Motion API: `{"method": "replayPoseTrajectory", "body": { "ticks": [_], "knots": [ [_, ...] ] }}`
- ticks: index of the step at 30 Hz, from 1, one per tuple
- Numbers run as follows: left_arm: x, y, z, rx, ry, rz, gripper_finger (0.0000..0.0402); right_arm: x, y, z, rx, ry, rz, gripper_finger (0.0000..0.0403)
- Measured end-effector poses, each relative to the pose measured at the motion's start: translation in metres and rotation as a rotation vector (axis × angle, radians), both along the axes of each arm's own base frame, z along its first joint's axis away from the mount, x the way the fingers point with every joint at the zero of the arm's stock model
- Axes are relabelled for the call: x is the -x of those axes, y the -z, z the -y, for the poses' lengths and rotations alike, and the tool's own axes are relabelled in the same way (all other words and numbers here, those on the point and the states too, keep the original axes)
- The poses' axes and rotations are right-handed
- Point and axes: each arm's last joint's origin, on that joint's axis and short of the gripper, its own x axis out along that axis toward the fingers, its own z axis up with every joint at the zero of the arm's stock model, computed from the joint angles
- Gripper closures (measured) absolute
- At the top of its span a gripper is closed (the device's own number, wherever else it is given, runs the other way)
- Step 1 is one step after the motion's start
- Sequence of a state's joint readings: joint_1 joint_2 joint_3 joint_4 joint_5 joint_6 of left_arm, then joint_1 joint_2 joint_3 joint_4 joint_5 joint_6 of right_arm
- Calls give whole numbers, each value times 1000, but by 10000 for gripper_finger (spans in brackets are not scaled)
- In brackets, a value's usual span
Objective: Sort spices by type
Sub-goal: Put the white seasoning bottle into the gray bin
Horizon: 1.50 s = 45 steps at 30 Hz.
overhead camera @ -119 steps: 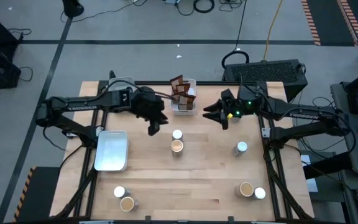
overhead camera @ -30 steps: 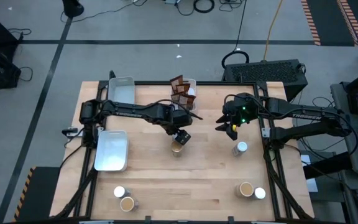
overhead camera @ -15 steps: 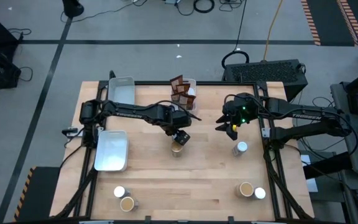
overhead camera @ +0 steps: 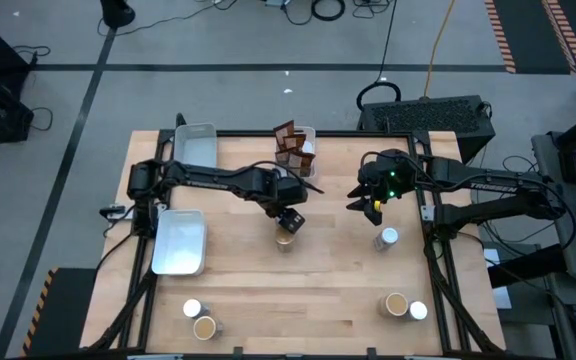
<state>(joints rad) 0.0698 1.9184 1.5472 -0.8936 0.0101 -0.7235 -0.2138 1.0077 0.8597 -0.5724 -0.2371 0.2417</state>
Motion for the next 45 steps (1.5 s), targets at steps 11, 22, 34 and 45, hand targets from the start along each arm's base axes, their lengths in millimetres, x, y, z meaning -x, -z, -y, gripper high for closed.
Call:
{"method": "replayPoseTrajectory", "body": {
  "ticks": [11,22,34,45],
  "knots": [
    [23,-36,-35,-31,-19,7,186,0,0,0,-2,0,-6,232],
    [92,-95,-104,-99,-157,65,186,0,1,0,-2,0,-8,232],
    [182,-118,-180,-156,-425,-2,186,-2,-2,0,9,-2,24,232],
    [242,-104,-230,-128,-641,-66,184,-1,-2,0,8,-1,23,232]
  ]
}}
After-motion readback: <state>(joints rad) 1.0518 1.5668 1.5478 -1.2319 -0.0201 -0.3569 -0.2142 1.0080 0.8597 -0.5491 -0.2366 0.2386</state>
